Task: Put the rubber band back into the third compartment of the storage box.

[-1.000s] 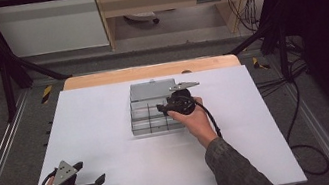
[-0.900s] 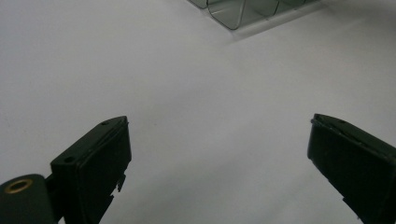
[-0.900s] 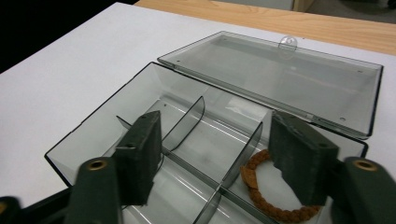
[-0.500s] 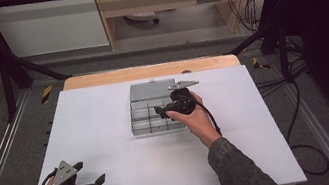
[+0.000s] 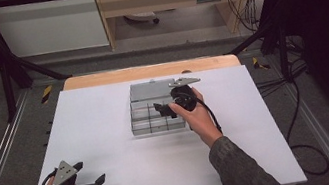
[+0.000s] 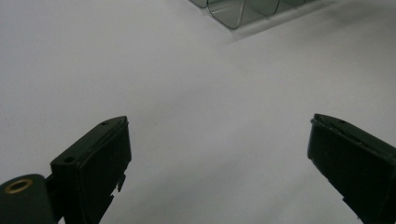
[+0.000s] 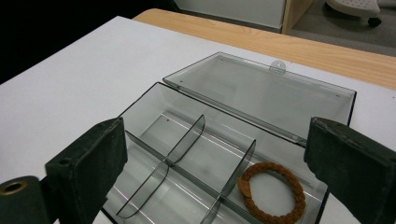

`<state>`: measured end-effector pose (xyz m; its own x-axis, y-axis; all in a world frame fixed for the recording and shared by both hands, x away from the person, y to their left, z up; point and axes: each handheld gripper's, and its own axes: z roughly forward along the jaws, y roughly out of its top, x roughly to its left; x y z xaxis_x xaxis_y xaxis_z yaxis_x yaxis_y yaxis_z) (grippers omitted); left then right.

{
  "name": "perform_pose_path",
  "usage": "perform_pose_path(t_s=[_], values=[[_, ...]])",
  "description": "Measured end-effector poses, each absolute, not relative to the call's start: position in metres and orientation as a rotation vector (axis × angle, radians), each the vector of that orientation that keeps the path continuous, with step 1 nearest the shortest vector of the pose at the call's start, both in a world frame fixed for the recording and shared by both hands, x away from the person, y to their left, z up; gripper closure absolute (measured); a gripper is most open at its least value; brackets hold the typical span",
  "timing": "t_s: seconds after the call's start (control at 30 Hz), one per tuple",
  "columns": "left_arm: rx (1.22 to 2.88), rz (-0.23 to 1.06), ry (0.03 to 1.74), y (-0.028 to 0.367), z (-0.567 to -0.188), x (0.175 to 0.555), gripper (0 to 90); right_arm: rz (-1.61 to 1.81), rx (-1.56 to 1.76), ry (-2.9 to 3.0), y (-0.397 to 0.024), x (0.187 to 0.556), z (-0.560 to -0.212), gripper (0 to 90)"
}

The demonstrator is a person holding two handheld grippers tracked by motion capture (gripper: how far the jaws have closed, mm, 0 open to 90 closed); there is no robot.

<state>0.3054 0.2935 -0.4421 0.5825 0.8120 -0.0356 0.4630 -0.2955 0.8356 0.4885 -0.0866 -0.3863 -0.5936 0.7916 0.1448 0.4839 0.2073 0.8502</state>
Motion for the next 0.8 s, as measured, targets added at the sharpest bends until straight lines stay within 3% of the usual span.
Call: perform_pose_path(t_s=[0.8], values=[[1.946,0.51,1.025,0.293,-0.442,0.305,5.7,1.398,1.135,2.101,-0.12,0.468,-0.361,4.3]])
